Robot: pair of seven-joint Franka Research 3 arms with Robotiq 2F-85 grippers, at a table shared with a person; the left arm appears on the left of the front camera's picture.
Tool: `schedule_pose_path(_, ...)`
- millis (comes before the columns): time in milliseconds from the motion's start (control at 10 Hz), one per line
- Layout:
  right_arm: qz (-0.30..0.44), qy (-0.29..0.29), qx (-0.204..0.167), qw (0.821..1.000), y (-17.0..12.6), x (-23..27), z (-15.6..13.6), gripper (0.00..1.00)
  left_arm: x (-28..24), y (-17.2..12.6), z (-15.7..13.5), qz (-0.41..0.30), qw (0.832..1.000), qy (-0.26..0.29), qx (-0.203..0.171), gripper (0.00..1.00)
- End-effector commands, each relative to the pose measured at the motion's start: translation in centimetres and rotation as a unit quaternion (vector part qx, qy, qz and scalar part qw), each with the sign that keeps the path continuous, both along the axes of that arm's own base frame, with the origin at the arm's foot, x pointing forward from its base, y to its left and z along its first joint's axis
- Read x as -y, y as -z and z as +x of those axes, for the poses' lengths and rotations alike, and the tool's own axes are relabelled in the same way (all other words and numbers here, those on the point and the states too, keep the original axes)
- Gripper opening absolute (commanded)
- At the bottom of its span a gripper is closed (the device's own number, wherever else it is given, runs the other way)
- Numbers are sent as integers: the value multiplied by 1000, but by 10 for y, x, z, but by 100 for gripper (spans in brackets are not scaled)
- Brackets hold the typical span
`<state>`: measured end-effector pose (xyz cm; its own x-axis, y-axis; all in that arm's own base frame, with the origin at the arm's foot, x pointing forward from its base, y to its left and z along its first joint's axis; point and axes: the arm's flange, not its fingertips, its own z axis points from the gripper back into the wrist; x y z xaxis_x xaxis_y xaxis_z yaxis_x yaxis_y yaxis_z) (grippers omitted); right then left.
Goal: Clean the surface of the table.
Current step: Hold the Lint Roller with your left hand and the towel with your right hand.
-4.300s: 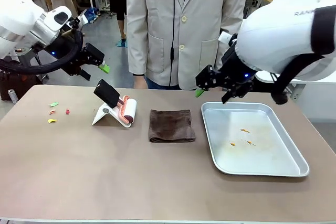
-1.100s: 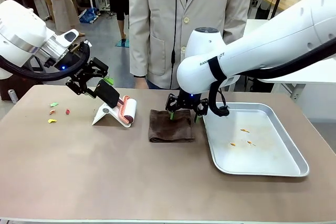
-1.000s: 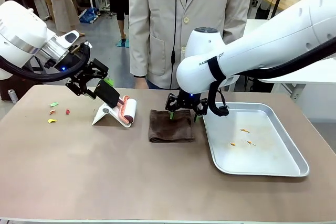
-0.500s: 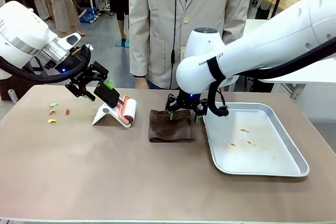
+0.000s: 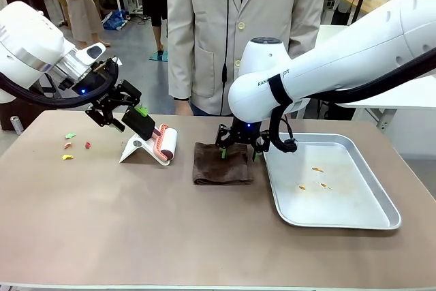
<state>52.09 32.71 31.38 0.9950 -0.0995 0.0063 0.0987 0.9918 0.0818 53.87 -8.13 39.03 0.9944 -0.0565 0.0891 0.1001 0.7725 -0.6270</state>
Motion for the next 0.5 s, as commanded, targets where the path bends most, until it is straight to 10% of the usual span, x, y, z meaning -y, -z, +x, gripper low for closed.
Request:
schedule_pose_path(0,-13,5,-8,1000,-1,-5,3,40,1,-1,4,0,1000,8,-1,40)
schedule_pose_path(100,-12,2,-10,1000,0,-6,2,0,1,-1,4,1,1000,4,2,0)
schedule_pose_path(200,-13,-2,-10,1000,1,-8,2,35,1,-2,4,1,1000,4,3,36)
schedule_pose_path(300,-12,-5,-14,1000,3,-10,2,0,1,-2,4,3,1000,3,7,0)
schedule_pose_path(400,-12,-7,-16,1000,3,-10,1,12,1,-2,5,3,1000,-3,11,0)
